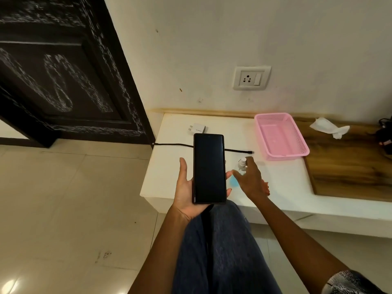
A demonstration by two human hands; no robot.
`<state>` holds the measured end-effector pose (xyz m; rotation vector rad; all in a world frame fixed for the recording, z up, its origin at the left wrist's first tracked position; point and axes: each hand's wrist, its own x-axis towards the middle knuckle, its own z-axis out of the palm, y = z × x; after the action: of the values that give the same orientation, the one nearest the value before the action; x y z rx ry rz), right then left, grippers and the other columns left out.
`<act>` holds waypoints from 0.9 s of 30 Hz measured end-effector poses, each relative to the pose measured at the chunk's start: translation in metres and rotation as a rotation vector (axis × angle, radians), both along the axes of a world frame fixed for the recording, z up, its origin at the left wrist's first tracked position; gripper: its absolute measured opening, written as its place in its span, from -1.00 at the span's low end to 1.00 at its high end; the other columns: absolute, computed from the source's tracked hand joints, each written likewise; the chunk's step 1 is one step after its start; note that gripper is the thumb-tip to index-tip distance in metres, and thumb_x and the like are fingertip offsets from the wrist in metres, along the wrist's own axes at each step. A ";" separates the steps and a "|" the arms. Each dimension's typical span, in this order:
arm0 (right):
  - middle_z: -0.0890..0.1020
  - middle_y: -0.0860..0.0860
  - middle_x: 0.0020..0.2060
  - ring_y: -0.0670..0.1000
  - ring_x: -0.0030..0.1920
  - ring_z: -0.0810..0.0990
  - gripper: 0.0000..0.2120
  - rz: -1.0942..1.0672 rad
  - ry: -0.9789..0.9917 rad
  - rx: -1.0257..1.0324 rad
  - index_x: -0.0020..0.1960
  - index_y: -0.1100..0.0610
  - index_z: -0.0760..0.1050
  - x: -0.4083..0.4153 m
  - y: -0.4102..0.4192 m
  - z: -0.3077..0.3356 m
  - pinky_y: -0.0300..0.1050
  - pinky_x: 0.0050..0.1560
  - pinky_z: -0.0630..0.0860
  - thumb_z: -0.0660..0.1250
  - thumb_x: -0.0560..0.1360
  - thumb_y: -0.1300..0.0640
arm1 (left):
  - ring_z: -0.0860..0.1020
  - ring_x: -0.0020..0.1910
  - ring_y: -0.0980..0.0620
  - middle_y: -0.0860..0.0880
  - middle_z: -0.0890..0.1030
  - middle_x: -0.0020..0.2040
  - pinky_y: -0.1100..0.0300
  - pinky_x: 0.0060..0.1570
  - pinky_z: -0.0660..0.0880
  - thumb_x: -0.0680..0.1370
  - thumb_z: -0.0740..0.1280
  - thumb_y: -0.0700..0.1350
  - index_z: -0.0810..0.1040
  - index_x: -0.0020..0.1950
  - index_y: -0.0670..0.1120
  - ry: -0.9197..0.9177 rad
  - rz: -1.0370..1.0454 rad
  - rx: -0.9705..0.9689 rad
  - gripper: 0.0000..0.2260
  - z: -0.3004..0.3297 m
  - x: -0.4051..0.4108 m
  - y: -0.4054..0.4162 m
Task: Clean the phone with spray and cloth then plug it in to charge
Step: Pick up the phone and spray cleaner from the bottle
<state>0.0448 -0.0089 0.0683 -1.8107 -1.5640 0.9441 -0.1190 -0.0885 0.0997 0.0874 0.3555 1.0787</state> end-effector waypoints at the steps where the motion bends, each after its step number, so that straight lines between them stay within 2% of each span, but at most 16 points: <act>1: 0.48 0.15 0.24 0.13 0.19 0.50 -0.53 0.005 -0.016 0.001 0.30 0.20 0.30 0.000 0.000 -0.001 -0.14 0.15 0.40 0.38 0.47 0.15 | 0.37 0.40 -0.22 -0.17 0.48 0.36 -0.20 0.35 0.29 0.34 0.33 0.41 0.47 0.36 -0.10 -0.002 -0.004 -0.001 -0.22 -0.001 0.000 0.000; 7: 0.51 0.17 0.19 0.13 0.15 0.51 -0.55 0.087 -0.098 0.008 0.27 0.21 0.34 0.008 -0.002 -0.005 0.03 0.23 0.47 0.40 0.45 0.15 | 0.40 0.38 -0.22 -0.17 0.49 0.35 -0.20 0.35 0.28 0.31 0.37 0.39 0.47 0.37 -0.09 0.010 0.008 -0.009 -0.21 0.002 0.000 -0.001; 11: 0.52 0.15 0.19 0.13 0.14 0.52 -0.50 0.124 -0.192 0.026 0.28 0.17 0.34 0.017 -0.002 -0.012 -0.01 0.20 0.47 0.44 0.41 0.13 | 0.40 0.38 -0.22 -0.17 0.48 0.36 -0.20 0.37 0.25 0.28 0.41 0.38 0.47 0.36 -0.09 0.029 0.010 -0.016 -0.20 0.005 0.003 -0.003; 16: 0.47 0.12 0.27 0.15 0.22 0.46 -0.44 0.061 -0.239 0.074 0.31 0.10 0.33 0.037 0.003 -0.022 0.04 0.24 0.40 0.45 0.38 0.28 | 0.40 0.37 -0.22 -0.17 0.46 0.38 -0.22 0.33 0.30 0.29 0.39 0.37 0.44 0.39 -0.09 0.022 0.001 -0.006 -0.19 0.006 0.002 -0.007; 21: 0.52 0.13 0.18 0.15 0.18 0.47 -0.64 -0.125 -0.305 0.065 0.18 0.13 0.45 0.065 0.006 -0.033 0.08 0.20 0.41 0.40 0.41 0.27 | 0.41 0.37 -0.23 -0.17 0.46 0.38 -0.23 0.30 0.35 0.31 0.38 0.37 0.45 0.38 -0.09 0.017 0.008 -0.019 -0.21 0.006 0.002 -0.008; 24: 0.52 0.15 0.17 0.16 0.19 0.45 -0.76 -0.100 -0.344 -0.008 0.12 0.15 0.52 0.078 0.005 -0.043 0.12 0.20 0.41 0.34 0.45 0.24 | 0.41 0.37 -0.22 -0.16 0.47 0.38 -0.22 0.30 0.35 0.31 0.38 0.37 0.46 0.37 -0.09 0.032 0.007 -0.029 -0.22 0.005 0.003 -0.008; 27: 0.52 0.16 0.17 0.18 0.18 0.44 -0.77 -0.021 -0.483 -0.045 0.13 0.16 0.54 0.080 0.003 -0.051 0.12 0.16 0.41 0.30 0.48 0.22 | 0.41 0.37 -0.21 -0.16 0.46 0.38 -0.21 0.30 0.36 0.31 0.39 0.36 0.43 0.40 -0.09 0.031 0.007 -0.051 -0.20 0.003 0.004 -0.007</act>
<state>0.1245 -0.0055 0.0174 -2.1960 -1.8063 0.5563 -0.1154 -0.0953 0.1030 0.0575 0.4115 1.0753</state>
